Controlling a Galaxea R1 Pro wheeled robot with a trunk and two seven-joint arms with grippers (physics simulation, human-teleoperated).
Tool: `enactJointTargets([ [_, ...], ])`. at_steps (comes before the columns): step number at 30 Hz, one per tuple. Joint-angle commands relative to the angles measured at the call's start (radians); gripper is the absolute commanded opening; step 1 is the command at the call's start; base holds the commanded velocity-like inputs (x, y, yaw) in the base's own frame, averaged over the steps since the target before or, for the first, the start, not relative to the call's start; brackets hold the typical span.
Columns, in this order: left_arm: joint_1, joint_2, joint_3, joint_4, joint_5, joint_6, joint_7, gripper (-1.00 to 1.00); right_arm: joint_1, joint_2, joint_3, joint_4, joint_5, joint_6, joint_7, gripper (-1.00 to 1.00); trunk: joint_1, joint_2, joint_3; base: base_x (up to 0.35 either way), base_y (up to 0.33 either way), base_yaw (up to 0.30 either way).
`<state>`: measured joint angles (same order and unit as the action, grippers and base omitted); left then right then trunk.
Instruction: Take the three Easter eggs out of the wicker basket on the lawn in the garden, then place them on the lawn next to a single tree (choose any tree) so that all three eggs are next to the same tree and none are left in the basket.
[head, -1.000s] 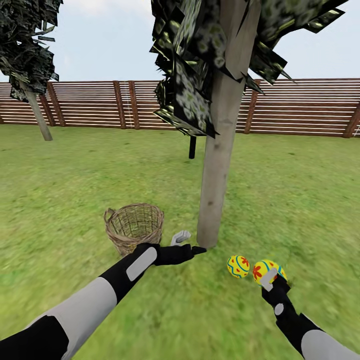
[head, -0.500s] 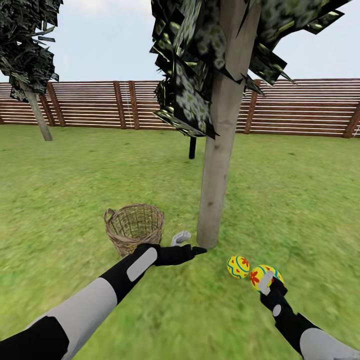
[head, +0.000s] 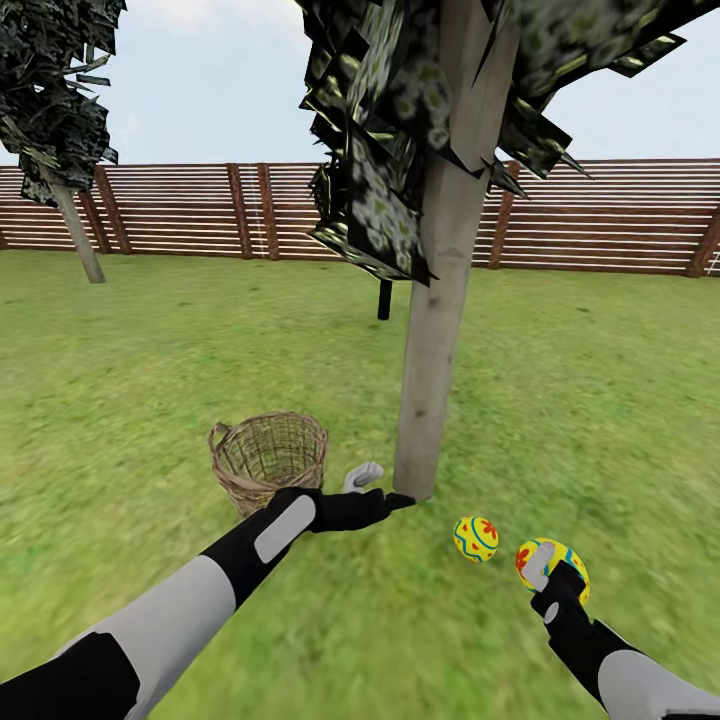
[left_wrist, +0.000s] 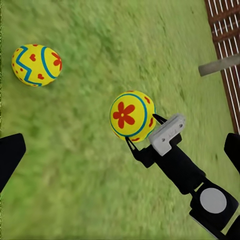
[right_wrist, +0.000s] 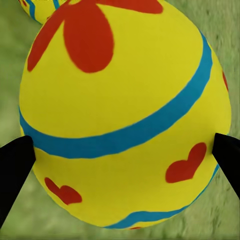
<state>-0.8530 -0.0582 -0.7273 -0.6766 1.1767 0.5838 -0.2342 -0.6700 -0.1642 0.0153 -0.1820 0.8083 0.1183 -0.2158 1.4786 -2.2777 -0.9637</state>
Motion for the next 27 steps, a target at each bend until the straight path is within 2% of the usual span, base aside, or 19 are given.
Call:
enactJointTargets([
  [1,-0.001,0.002,-0.001,0.001,0.003,0.002,-0.002,1.00,0.000,0.000,0.002,-0.001,0.008,0.005,-0.002,-1.00,0.000,0.000,-0.001,0.000,0.000,0.000],
  [3,0.000,0.003,-0.001,0.001,0.003,0.002,-0.002,1.00,0.000,0.000,0.002,-0.001,0.008,0.005,-0.002,-1.00,0.000,0.000,-0.001,0.000,0.000,0.000],
  [20,0.000,0.001,-0.001,0.002,0.003,0.001,-0.002,1.00,0.000,0.000,0.002,-0.011,0.009,0.003,-0.010,-1.00,0.065,-0.119,-0.054,0.000,0.000,0.000],
  [27,0.000,0.001,-0.001,0.003,0.003,0.001,-0.002,1.00,0.000,0.000,0.002,-0.011,0.008,0.003,-0.010,-1.00,0.065,-0.119,-0.054,0.000,-0.053,0.000],
])
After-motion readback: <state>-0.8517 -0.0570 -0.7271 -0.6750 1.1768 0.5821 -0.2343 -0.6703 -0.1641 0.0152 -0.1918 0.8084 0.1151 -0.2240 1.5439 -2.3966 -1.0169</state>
